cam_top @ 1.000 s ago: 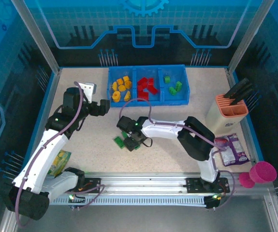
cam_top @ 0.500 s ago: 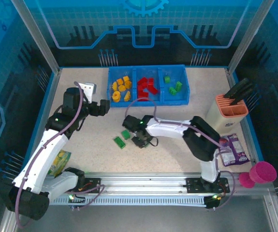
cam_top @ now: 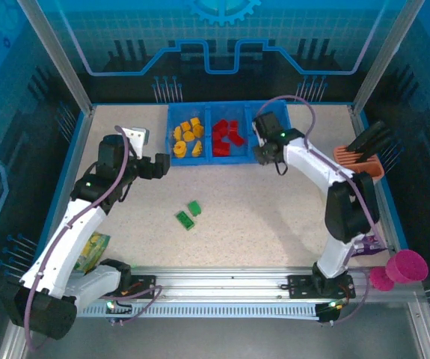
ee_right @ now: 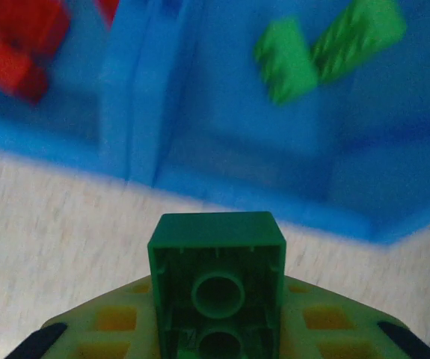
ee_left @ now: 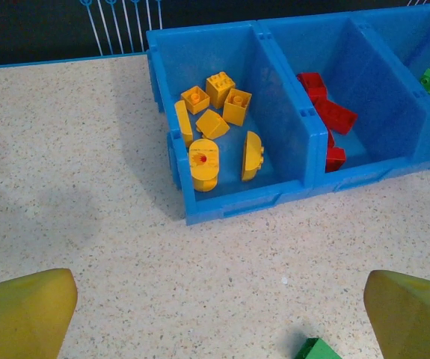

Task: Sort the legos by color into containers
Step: Place the lego in the container.

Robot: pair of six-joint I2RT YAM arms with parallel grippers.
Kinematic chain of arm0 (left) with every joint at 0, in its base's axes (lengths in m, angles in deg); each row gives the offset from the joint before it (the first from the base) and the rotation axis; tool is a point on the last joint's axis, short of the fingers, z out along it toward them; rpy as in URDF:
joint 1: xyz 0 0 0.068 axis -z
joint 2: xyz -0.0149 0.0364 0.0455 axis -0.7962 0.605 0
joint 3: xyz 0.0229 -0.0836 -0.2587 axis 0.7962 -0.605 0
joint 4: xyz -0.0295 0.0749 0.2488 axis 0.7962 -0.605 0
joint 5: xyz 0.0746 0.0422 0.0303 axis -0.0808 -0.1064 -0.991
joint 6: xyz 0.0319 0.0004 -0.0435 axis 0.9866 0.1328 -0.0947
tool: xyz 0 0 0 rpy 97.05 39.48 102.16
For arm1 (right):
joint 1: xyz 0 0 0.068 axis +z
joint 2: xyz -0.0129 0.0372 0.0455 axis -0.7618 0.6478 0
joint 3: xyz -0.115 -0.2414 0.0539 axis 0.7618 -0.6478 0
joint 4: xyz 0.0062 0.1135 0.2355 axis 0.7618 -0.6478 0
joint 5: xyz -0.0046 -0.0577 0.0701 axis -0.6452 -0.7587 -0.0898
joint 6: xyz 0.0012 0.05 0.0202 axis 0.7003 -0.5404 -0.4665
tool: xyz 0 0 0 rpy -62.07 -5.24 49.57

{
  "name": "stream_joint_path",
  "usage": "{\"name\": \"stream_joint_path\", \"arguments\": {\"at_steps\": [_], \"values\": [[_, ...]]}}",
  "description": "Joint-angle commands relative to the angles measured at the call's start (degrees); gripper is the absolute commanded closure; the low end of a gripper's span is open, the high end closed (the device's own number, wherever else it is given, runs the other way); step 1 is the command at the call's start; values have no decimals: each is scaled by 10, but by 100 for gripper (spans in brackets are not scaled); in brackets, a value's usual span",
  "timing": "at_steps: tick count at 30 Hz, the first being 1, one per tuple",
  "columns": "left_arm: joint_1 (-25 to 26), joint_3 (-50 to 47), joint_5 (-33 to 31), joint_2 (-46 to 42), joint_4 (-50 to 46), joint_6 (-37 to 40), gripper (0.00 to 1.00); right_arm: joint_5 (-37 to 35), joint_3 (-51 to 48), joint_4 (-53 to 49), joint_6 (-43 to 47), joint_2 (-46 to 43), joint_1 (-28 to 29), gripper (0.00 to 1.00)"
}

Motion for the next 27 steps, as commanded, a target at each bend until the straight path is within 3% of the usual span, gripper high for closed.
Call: {"name": "stream_joint_path", "arguments": {"at_steps": [1, 8, 17, 27], "values": [[-7, 0, -1, 1, 7, 2, 1, 16, 91, 43, 51, 75, -24, 74], [-8, 3, -9, 0, 1, 7, 1, 32, 289, 40, 56, 225, -82, 74], [-10, 9, 16, 8, 6, -6, 1, 36, 545, -46, 68, 412, -95, 72], [-12, 12, 14, 17, 6, -5, 1, 37, 574, -47, 59, 458, -107, 69]]}}
